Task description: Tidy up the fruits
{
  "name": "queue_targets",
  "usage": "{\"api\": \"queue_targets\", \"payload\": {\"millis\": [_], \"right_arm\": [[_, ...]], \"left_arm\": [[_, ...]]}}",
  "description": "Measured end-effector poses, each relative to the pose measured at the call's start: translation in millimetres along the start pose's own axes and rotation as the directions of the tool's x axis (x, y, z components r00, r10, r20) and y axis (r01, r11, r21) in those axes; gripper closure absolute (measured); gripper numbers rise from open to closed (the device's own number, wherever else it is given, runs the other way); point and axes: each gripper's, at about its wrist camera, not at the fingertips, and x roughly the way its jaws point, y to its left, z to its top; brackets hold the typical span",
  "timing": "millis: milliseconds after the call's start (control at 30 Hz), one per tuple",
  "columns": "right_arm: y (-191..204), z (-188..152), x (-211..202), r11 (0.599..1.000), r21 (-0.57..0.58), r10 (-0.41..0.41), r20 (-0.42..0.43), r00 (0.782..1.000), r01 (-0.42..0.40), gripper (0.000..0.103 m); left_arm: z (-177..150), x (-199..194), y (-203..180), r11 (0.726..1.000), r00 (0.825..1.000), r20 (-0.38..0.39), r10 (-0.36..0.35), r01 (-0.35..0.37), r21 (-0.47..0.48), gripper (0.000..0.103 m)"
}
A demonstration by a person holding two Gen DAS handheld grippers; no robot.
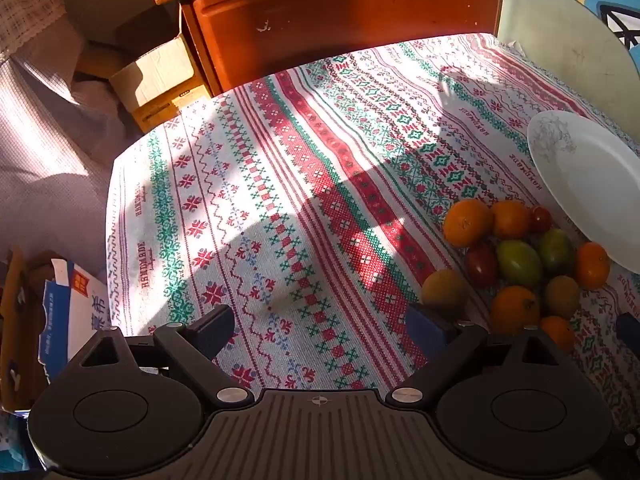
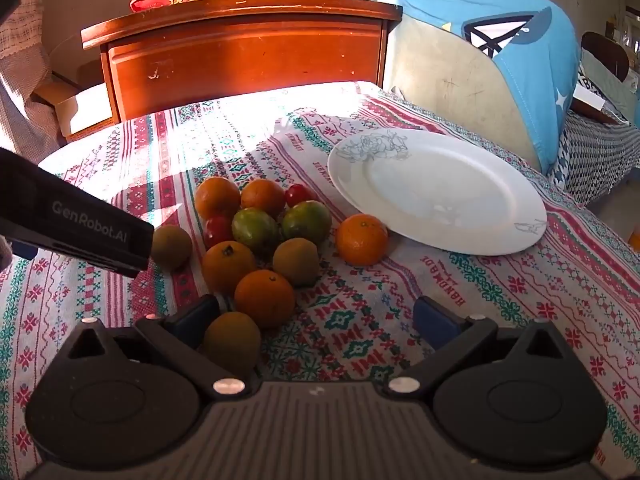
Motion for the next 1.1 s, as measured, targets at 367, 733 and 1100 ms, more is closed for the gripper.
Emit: {"api": "queue_targets", "payload": {"millis": [367, 733, 1100], "right_arm": [[-6.8, 21.0, -1.8, 0.999, 0.035, 0.018, -0.210, 0.978, -0.011, 0.001], [-20.3, 45.4, -18.6, 0.995, 0.086, -0.023, -0.189, 0.982, 0.040, 0.001], [-22.1, 53.9, -11.8, 0.993, 0.089, -0.050, -0.220, 0.974, 0.072, 0.001]], "left_arm": [[-1.4, -25.3, 6.8, 1.000, 0.999, 0.028, -0.021, 0.021, -0.008, 0.009], [-1.7, -34.8, 14.2, 0.999, 1.000, 0.018, 0.011, -0.010, -0.043, 0.009], [-2.2, -38.0, 13.7, 0.999, 1.000, -0.008, 0.007, -0.007, -0.051, 0.009]]}}
